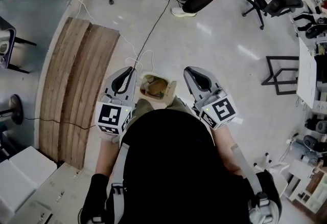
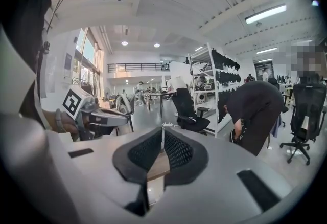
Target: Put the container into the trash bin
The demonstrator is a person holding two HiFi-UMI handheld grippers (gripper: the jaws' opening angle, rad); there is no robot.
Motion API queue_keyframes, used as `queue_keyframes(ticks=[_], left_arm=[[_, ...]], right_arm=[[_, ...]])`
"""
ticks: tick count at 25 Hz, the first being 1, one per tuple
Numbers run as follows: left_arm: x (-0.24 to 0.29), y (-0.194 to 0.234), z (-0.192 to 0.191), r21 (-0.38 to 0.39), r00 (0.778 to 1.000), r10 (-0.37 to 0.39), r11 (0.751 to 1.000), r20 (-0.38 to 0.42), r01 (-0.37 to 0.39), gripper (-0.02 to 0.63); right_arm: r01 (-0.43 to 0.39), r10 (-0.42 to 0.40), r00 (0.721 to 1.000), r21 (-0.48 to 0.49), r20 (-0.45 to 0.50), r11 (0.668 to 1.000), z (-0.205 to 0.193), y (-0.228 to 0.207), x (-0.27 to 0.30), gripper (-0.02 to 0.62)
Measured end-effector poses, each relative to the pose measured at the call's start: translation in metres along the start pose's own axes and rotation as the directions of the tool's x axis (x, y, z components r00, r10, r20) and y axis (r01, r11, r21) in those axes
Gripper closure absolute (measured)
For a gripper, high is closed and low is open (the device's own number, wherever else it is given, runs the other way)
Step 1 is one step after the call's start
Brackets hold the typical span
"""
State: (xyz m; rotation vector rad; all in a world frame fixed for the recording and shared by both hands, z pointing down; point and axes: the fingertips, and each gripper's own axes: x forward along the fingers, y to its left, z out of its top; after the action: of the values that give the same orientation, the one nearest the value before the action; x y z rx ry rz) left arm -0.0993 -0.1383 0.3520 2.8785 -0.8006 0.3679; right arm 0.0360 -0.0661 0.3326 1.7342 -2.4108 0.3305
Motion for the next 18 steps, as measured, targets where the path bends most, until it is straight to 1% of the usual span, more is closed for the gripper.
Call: queue_keyframes(ticks=[10, 14, 18], left_arm=[[-0.007, 0.012, -0.012, -0.034, 1.0, -0.001, 0.999, -0.018, 0.0, 0.595], [-0.016, 0.019, -0.017, -0.047, 1.0, 0.008, 0.999, -0.013, -0.009, 0.595], [-0.023, 0.025, -0.021, -0.057, 1.0, 0.01, 0.998, -0.011, -0.011, 0.595]], right_arm=[[0.002, -0.001, 1.0, 0.035, -0.014, 0.999, -0.003, 0.007, 0.009, 0.578], [-0.008, 0.009, 1.0, 0.06, -0.019, 0.998, -0.007, 0.017, 0.012, 0.58], [-0.009, 0.01, 1.0, 0.058, -0.024, 0.998, -0.01, 0.025, 0.015, 0.58]])
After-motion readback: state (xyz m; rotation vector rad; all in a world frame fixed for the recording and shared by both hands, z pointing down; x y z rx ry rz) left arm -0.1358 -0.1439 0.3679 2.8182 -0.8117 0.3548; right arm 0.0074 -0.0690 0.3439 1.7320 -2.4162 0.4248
